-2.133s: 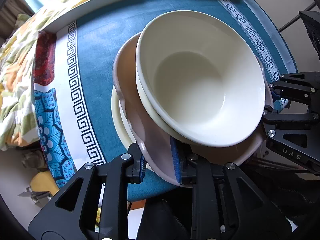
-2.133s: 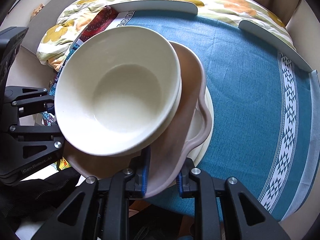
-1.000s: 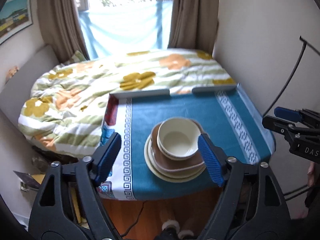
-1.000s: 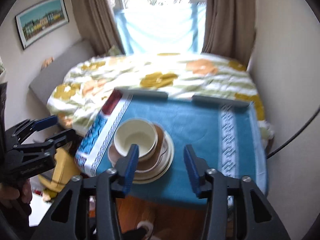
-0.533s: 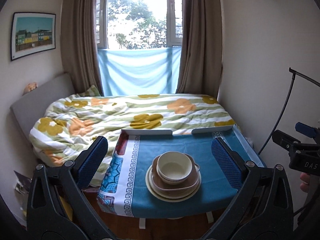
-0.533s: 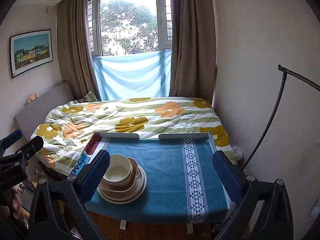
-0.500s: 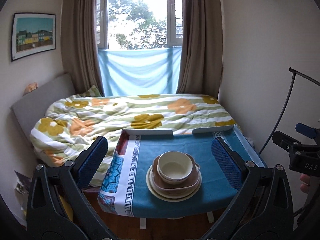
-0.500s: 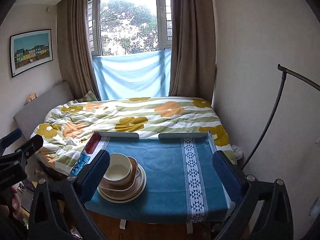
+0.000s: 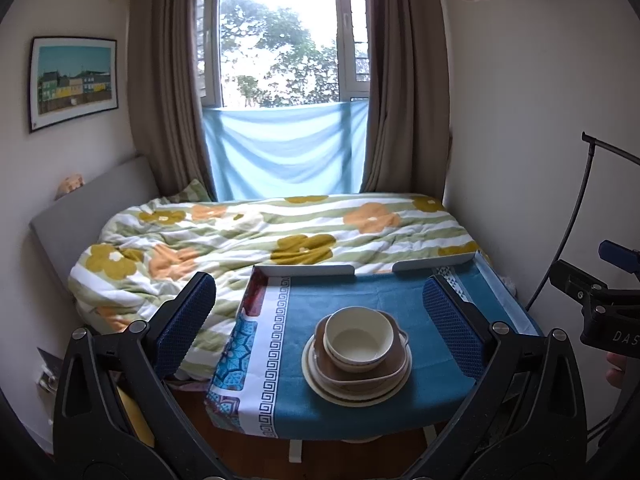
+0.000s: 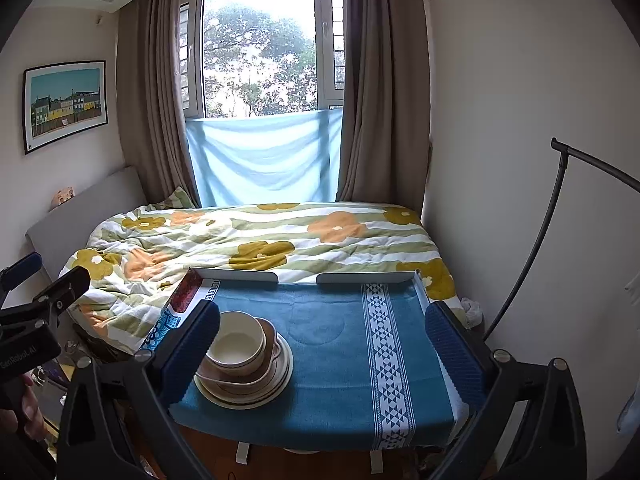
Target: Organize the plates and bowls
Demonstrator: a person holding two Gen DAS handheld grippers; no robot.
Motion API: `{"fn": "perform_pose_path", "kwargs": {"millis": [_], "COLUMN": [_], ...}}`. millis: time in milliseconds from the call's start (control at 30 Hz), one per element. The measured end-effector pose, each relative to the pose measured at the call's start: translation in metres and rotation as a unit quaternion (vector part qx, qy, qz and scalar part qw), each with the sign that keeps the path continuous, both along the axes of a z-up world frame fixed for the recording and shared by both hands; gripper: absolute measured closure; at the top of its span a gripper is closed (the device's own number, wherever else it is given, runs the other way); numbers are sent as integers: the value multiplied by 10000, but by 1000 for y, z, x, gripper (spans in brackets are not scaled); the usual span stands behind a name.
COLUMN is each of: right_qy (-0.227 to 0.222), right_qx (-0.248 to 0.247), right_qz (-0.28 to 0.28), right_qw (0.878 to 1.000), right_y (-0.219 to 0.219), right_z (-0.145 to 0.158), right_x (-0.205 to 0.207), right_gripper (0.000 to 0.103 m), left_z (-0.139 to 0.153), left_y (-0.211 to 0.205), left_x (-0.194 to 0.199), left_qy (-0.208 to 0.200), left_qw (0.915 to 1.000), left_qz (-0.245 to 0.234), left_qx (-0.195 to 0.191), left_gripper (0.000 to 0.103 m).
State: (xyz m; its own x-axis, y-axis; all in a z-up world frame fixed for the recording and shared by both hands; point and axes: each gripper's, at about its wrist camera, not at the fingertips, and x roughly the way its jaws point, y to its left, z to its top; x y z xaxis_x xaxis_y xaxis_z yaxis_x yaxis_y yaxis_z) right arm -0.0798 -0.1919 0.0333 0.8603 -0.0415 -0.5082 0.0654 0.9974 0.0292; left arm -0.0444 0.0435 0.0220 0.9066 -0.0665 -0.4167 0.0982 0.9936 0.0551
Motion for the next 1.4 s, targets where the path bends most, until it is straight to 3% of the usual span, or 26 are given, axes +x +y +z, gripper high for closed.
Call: {"fn": "perform_pose_path", "kwargs": {"millis": [1400], "right_qy": [84], "right_qx": [-31], "right_qz": [-85], "right_qw": [9999], "right_y": [10], "right_z": [-6], "right_x": [6], "right_gripper": [1], "left_z": [-2], "left_y": [8], "left_x": [5], "left_qy": [-92], "left_qw": [9998], "left_qz": [80], "left_qx": [162], "left_gripper": [0]}}
